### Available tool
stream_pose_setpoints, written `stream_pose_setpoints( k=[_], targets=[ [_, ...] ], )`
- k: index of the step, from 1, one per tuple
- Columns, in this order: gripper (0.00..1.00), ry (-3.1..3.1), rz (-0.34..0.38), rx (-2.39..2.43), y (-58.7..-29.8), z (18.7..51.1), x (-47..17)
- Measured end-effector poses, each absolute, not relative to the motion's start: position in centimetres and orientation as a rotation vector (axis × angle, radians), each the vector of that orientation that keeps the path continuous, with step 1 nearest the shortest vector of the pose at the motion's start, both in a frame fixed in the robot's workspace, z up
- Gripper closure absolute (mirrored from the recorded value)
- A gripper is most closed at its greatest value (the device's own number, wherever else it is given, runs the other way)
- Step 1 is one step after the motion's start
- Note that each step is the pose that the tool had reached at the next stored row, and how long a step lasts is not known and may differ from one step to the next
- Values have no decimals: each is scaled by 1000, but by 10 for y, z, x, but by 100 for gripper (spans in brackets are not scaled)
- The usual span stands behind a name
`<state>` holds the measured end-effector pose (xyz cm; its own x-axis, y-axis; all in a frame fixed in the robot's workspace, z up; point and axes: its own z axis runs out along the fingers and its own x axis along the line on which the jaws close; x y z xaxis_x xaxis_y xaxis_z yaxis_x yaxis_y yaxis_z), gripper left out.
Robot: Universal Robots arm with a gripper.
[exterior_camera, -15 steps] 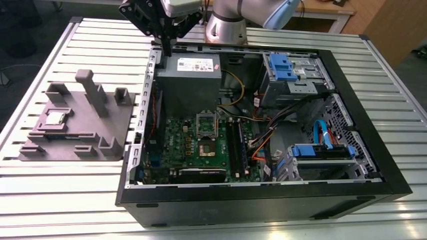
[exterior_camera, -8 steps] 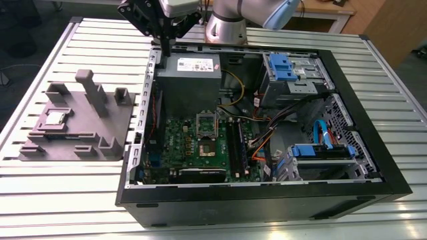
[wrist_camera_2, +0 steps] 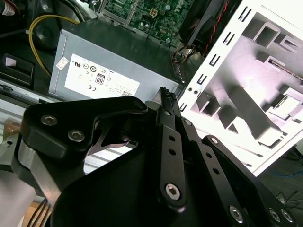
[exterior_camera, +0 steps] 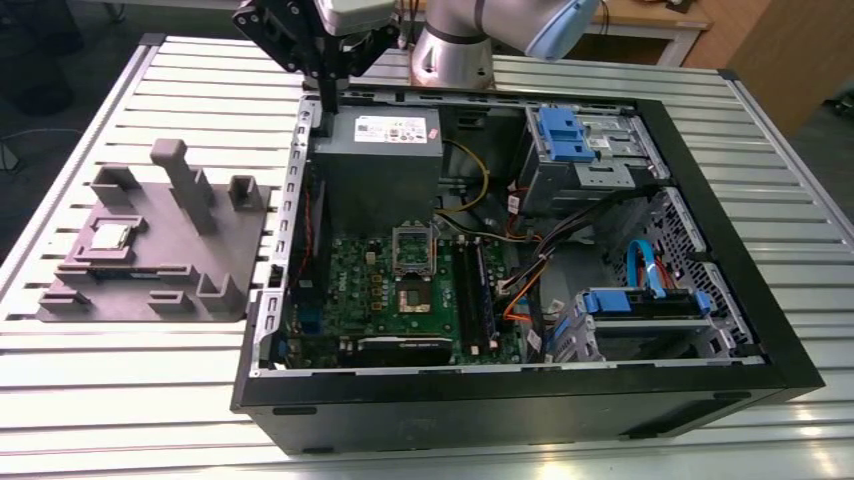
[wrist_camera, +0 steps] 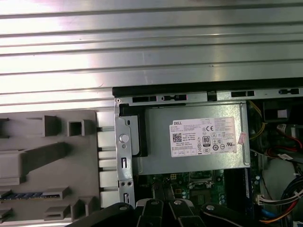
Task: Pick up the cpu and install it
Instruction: 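Reach for the cpu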
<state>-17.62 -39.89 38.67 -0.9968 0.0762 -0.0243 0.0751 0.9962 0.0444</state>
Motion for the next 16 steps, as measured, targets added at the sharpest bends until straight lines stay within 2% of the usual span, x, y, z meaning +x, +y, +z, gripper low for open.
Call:
stream_pose_setpoints(
  k=[16],
  targets=[
    [90, 3113, 68, 118, -399, 386, -180]
  ],
)
